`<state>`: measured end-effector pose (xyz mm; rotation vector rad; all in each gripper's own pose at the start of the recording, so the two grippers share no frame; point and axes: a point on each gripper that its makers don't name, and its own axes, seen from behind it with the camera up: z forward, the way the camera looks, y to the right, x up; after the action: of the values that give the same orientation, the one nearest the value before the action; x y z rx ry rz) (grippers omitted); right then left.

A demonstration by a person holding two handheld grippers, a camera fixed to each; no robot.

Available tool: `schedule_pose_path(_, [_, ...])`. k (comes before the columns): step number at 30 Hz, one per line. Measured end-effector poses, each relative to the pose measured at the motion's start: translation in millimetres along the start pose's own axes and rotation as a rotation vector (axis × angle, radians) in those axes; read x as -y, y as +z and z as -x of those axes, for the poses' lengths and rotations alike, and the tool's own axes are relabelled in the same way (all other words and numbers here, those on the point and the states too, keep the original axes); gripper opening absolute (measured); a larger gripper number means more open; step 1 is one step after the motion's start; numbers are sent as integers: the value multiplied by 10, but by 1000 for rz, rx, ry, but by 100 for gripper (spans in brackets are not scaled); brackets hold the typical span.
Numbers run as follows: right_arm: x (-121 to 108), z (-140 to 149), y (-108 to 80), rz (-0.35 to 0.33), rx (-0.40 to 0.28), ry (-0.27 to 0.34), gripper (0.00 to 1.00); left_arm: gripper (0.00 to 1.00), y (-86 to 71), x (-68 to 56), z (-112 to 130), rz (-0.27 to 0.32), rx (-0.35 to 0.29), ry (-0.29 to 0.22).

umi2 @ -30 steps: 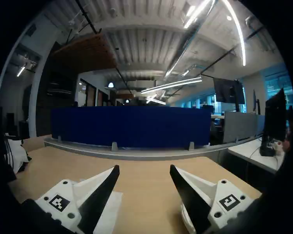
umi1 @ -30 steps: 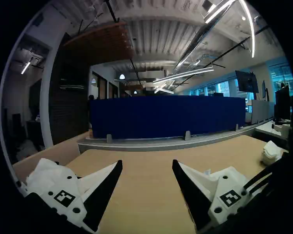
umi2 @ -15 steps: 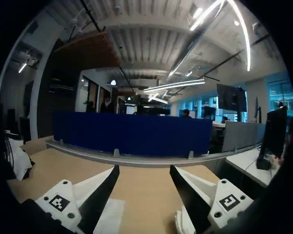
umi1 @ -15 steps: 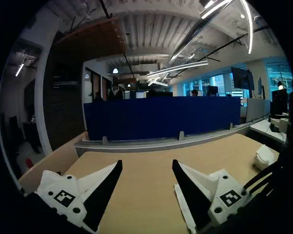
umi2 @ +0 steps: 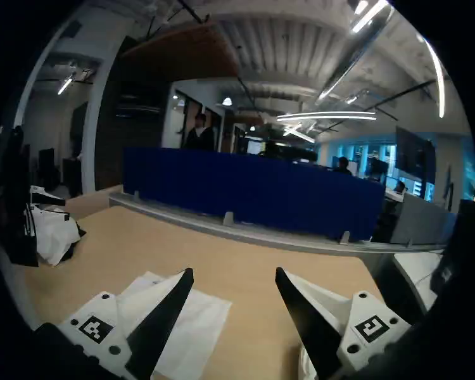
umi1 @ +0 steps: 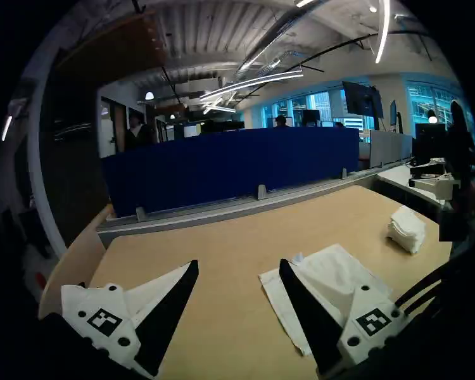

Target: Fold towel

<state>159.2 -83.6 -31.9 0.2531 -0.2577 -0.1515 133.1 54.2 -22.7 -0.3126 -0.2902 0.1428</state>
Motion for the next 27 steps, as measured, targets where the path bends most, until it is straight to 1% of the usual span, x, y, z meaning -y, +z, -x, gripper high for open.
schedule_pose_path(3, [51,64,-4,-28,33,-18,100,94,3,-54,37,31,19,-1])
schedule_pose_path(9, [80,237,-11,-46,81,-43,100,94,58,-156,185,68,55,-2])
schedule_pose_path(18, [176,675,61,-83,170,-44,100,94,129,-378,571,126,132,18])
schedule_pose_path(27, [288,1215,107,-124,266,-74,100,94,191,-570,1042,174,215,29])
